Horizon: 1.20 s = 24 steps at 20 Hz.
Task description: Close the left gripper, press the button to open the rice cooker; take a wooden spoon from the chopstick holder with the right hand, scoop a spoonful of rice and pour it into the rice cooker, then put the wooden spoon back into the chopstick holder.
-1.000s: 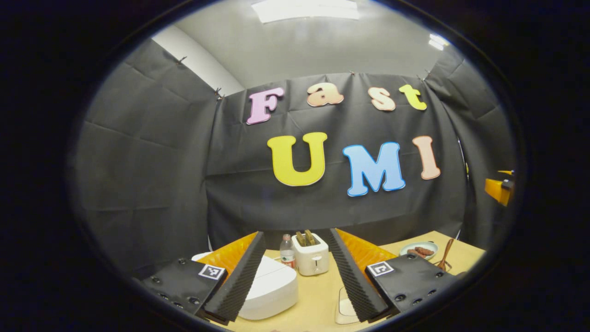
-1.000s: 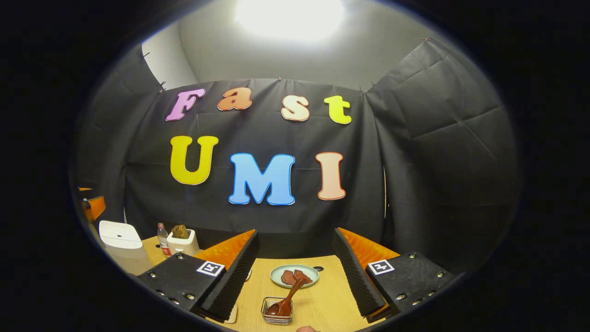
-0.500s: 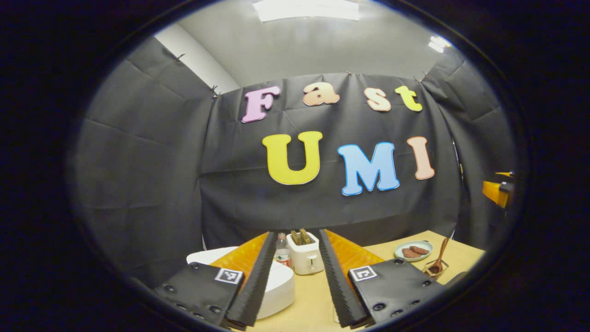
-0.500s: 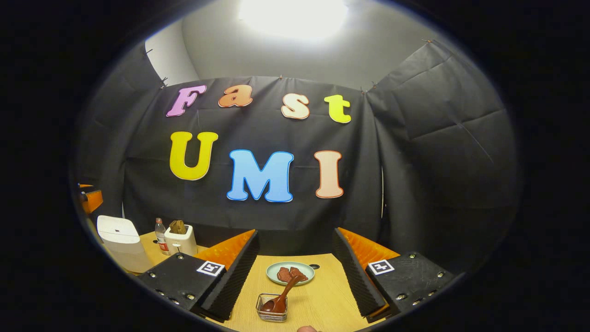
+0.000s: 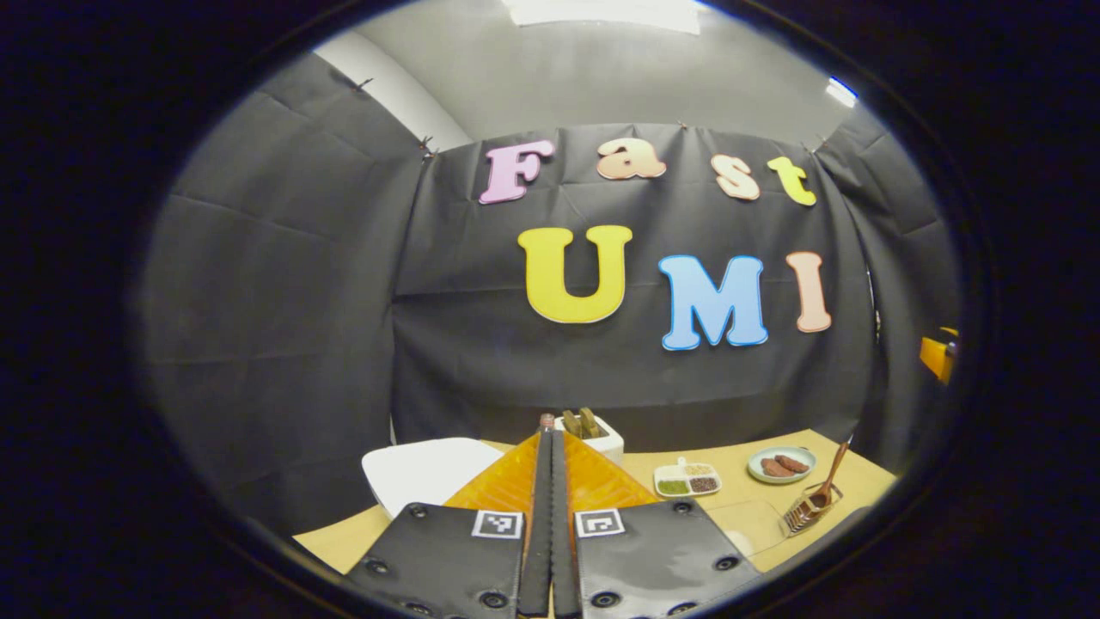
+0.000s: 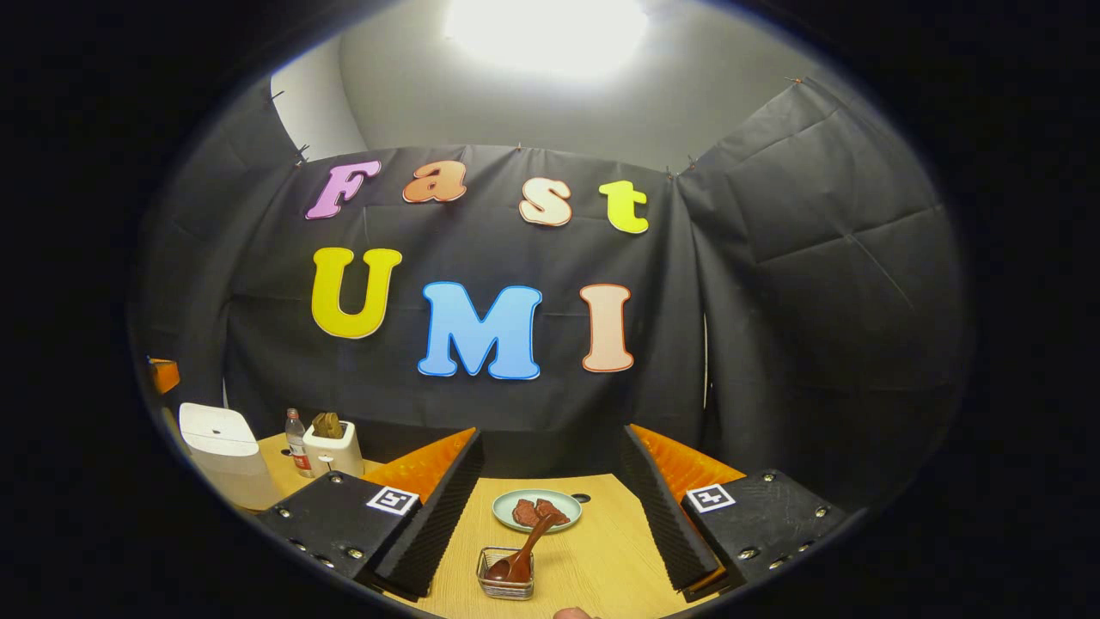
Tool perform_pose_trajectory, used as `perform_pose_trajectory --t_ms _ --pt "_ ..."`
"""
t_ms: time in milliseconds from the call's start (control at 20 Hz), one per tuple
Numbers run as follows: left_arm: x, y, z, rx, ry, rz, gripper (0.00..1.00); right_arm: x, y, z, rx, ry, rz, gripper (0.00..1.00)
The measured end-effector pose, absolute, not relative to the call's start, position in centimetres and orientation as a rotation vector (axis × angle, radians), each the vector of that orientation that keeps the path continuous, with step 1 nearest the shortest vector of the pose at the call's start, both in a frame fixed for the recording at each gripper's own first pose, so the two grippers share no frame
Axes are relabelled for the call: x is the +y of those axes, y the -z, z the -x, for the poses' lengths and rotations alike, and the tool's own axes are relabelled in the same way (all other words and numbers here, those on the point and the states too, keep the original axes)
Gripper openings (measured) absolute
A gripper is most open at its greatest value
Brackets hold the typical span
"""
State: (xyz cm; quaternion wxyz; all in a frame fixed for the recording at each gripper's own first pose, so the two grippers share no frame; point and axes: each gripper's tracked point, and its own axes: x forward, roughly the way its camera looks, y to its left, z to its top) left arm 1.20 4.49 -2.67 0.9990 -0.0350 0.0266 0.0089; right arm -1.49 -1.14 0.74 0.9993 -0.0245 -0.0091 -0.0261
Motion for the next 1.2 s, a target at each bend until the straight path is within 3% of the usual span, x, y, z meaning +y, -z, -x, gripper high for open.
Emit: perform_pose_trajectory --t_ms 450,1200 --pt "9.2 5.3 -5.9 0.103 -0.048 0.025 0.08 -2.5 -0.3 3.1 0.019 0.131 0.035 0.98" --pt "12.6 18.6 -13.0 0.354 -0.089 0.033 0.07 -4.6 -0.1 5.7 0.059 0.235 0.078 0.98"
